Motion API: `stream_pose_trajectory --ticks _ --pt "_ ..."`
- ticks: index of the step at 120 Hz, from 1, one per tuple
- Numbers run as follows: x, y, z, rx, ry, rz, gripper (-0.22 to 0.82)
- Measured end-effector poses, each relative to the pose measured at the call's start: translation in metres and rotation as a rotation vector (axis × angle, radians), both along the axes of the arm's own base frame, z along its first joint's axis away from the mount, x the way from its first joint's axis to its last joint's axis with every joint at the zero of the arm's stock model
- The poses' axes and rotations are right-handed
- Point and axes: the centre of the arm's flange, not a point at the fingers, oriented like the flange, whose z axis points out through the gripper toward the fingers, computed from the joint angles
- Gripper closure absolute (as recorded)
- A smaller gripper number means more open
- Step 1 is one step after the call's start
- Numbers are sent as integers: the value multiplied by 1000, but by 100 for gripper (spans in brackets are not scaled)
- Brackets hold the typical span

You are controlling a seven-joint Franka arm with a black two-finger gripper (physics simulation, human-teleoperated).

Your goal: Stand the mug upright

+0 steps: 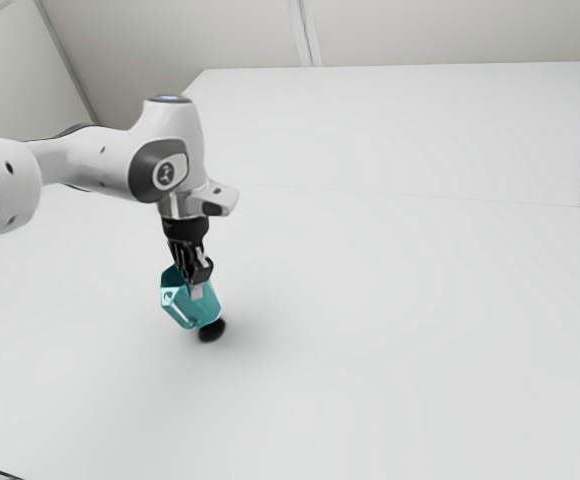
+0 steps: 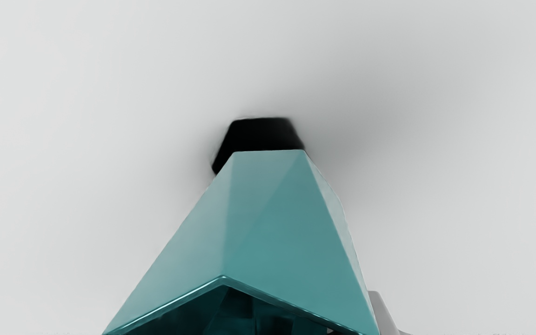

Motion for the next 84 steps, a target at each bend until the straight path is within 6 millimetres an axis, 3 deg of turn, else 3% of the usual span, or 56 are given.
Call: stream_pose_trajectory --ticks 19,35,73,84 --pt "-1 -12 -10 44 22 -15 79" --pt "-1 -22 -33 79 64 -21 79" --pt "-1 -28 -58 115 97 2 79" --pt "-1 -28 -58 116 95 11 59"
